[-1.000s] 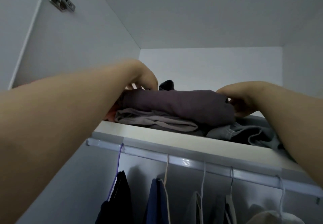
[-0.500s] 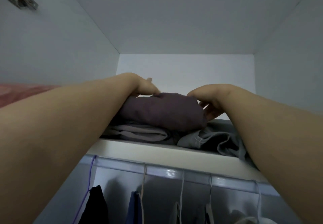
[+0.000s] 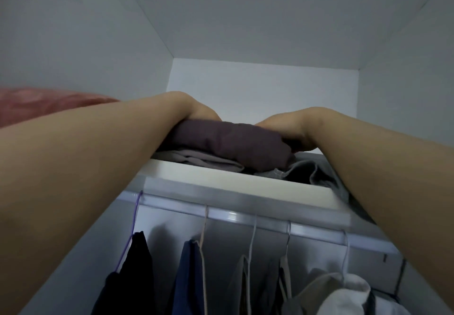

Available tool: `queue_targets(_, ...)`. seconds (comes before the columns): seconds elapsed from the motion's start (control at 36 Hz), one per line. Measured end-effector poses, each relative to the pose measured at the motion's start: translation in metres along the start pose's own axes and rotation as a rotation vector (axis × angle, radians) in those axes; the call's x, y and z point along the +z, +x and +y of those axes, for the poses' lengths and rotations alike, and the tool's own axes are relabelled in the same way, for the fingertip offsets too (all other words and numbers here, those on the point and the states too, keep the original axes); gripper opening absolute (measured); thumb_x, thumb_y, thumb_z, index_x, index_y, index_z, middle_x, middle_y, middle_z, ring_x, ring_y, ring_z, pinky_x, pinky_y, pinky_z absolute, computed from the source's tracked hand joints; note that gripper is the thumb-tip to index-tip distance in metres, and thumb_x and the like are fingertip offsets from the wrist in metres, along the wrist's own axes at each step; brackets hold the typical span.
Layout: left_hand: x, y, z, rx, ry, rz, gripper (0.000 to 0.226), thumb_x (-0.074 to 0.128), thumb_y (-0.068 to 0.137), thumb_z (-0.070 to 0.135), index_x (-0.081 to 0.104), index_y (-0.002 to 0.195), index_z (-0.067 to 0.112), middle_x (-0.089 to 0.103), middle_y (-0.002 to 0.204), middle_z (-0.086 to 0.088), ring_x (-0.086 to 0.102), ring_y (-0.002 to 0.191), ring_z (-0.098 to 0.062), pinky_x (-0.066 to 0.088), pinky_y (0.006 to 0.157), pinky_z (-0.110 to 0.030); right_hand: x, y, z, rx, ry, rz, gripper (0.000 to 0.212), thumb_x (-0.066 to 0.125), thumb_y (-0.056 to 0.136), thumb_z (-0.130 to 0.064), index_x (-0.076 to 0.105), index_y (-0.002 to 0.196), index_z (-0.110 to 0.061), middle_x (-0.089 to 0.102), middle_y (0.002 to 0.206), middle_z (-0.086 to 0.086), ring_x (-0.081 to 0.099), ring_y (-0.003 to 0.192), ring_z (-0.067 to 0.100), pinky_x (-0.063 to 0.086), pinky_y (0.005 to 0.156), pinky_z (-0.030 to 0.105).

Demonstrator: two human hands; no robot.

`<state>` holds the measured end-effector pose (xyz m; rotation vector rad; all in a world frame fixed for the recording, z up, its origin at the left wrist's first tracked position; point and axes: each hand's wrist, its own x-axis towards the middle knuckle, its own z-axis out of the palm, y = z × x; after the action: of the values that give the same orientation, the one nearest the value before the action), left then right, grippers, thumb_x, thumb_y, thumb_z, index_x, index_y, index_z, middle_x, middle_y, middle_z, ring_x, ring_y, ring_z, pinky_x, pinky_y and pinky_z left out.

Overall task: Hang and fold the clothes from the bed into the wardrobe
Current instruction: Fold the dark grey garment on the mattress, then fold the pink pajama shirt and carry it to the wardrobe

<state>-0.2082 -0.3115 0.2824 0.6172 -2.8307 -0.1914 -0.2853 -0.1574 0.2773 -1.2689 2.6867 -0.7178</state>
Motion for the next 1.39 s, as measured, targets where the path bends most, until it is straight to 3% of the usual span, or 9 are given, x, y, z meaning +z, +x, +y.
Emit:
queue_targets(0.06, 0.000, -0.010, -0.001, 0.018, 0.004, -0.004, 0.014, 0.050, 0.093, 0.020, 0.063, 0.090, 0.015, 0.066, 0.102, -0.010, 0.062, 0.094, -0.029, 0.045, 0.095, -0.039, 0.009, -0.013, -0.003, 0.001, -0.034, 0.073, 0.023, 0.045, 0.095, -0.028, 0.060, 0.093, -0.011, 0.057, 0.093, 0.011, 0.049, 0.085, 0.024, 0.038, 0.069, 0.030)
queue_targets(0.28, -0.008, -0.056, -0.006, 0.035, -0.238, 0.070, 0.031, 0.053, 0.088, 0.042, 0.070, 0.102, 0.019, 0.072, 0.097, -0.004, 0.067, 0.088, -0.023, 0.050, 0.086, -0.034, 0.027, -0.057, -0.018, -0.091, -0.187, 0.456, 0.033, 0.038, 0.097, -0.018, 0.061, 0.119, -0.009, 0.059, 0.123, 0.009, 0.054, 0.096, 0.021, 0.034, 0.059, 0.019)
queue_targets(0.42, 0.002, -0.084, -0.004, 0.213, -0.246, 0.256, 0.031, 0.046, 0.093, 0.030, 0.063, 0.117, 0.021, 0.061, 0.122, -0.001, 0.057, 0.108, -0.023, 0.042, 0.100, -0.037, 0.043, -0.088, -0.033, -0.144, 0.156, 0.685, 0.023, 0.048, 0.095, -0.024, 0.061, 0.113, -0.017, 0.057, 0.100, 0.000, 0.050, 0.079, 0.010, 0.032, 0.055, 0.015)
queue_targets(0.5, 0.021, -0.104, 0.000, 0.294, -0.189, 0.446, 0.034, 0.036, 0.097, 0.017, 0.057, 0.123, 0.012, 0.056, 0.128, -0.007, 0.052, 0.114, -0.026, 0.038, 0.089, -0.028, 0.060, -0.111, -0.042, -0.147, 0.258, 0.809, 0.012, 0.051, 0.093, -0.024, 0.059, 0.101, -0.020, 0.058, 0.101, 0.001, 0.049, 0.072, 0.006, 0.035, 0.058, 0.017)
queue_targets(0.64, 0.062, -0.144, 0.013, 0.419, -0.424, 0.586, 0.032, 0.035, 0.095, 0.024, 0.055, 0.119, 0.016, 0.058, 0.120, -0.007, 0.053, 0.105, -0.028, 0.043, 0.084, -0.033, 0.093, -0.155, -0.041, -0.072, 0.385, 0.954, 0.020, 0.051, 0.091, -0.014, 0.063, 0.104, -0.002, 0.056, 0.093, 0.004, 0.045, 0.069, 0.011, 0.036, 0.060, 0.020)
queue_targets(0.78, 0.092, -0.189, 0.043, 0.560, -0.733, 0.467, 0.032, 0.041, 0.093, 0.027, 0.054, 0.122, 0.022, 0.058, 0.121, -0.004, 0.055, 0.104, -0.026, 0.046, 0.086, -0.033, 0.113, -0.214, -0.035, 0.046, 0.354, 1.056, 0.013, 0.054, 0.088, -0.014, 0.065, 0.086, -0.006, 0.058, 0.085, 0.005, 0.047, 0.073, 0.015, 0.034, 0.058, 0.023)
queue_targets(1.06, 0.140, -0.297, 0.139, 0.864, -1.217, 0.067, 0.018, 0.054, 0.084, 0.028, 0.061, 0.068, 0.029, 0.069, 0.077, 0.002, 0.067, 0.083, -0.022, 0.054, 0.077, -0.036, 0.142, -0.375, -0.013, 0.263, 0.360, 1.210, 0.017, 0.055, 0.089, -0.013, 0.059, 0.073, -0.017, 0.061, 0.086, 0.003, 0.050, 0.075, 0.012, 0.036, 0.059, 0.018)
queue_targets(1.19, 0.162, -0.371, 0.196, 0.959, -1.332, -0.177, 0.019, 0.052, 0.089, 0.025, 0.066, 0.077, 0.024, 0.071, 0.078, 0.004, 0.070, 0.068, -0.010, 0.047, 0.065, -0.023, 0.154, -0.465, -0.003, 0.364, 0.371, 1.293, 0.014, 0.054, 0.089, -0.013, 0.063, 0.079, -0.013, 0.065, 0.083, -0.001, 0.056, 0.074, 0.007, 0.045, 0.056, 0.010)
queue_targets(1.39, 0.169, -0.471, 0.246, 1.016, -1.502, -0.357, 0.017, 0.054, 0.090, 0.023, 0.066, 0.078, 0.021, 0.069, 0.070, 0.005, 0.069, 0.062, -0.009, 0.052, 0.069, -0.026, 0.168, -0.584, -0.002, 0.536, 0.396, 1.471, 0.012, 0.057, 0.088, -0.018, 0.065, 0.080, -0.017, 0.068, 0.082, -0.002, 0.061, 0.080, 0.014, 0.045, 0.073, 0.026)
